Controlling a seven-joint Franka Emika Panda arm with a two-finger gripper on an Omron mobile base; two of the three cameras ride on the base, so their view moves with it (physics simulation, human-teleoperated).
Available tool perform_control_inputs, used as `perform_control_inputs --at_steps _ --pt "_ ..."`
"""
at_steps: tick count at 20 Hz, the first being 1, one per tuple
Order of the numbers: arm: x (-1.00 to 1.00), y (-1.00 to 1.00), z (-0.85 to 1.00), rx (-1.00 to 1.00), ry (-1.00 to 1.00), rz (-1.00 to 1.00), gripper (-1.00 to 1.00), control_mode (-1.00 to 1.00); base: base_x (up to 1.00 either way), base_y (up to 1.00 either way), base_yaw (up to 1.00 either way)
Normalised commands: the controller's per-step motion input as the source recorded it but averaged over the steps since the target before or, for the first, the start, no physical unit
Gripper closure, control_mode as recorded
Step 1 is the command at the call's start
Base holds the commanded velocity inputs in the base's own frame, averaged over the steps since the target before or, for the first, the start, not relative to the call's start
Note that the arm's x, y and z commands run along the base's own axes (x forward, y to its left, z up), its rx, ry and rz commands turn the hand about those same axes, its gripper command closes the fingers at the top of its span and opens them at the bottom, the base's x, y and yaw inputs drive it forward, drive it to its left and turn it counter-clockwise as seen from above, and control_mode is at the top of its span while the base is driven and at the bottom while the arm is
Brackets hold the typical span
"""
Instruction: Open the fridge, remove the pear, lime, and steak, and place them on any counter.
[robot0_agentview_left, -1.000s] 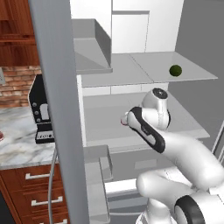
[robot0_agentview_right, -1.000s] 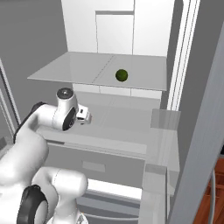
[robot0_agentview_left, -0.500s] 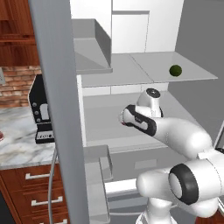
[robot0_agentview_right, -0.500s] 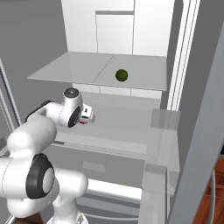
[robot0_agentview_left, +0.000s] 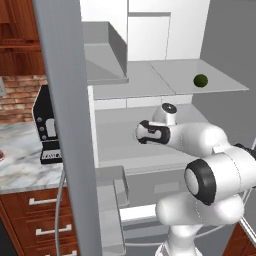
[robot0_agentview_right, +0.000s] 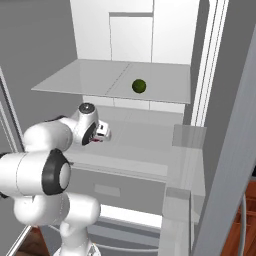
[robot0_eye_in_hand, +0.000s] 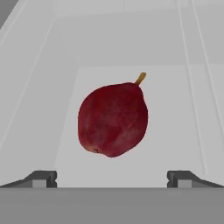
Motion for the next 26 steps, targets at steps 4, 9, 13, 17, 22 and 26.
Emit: perform_control_inputs --at_steps 4,9,13,17,22,26 --pt "0.33 0.0 -0.21 0.0 0.02 0.0 -1.0 -1.0 0.0 0.0 0.0" --pt "0.36 0.01 -0.18 0.0 0.04 0.0 -1.0 -1.0 0.0 0.0 0.0" --pt "0.3 0.0 -0.12 0.0 0.04 0.0 -1.0 -1.0 0.0 0.0 0.0" --pt "0.17 0.0 -0.14 0.01 0.03 0.0 -1.0 -1.0 0.0 0.0 0.0" --pt "0.0 0.0 -0.14 0.0 0.01 0.0 1.0 -1.0 0.0 0.0 0.0" --pt "0.0 0.0 0.0 0.0 0.0 0.0 1.0 -1.0 0.0 0.0 0.0"
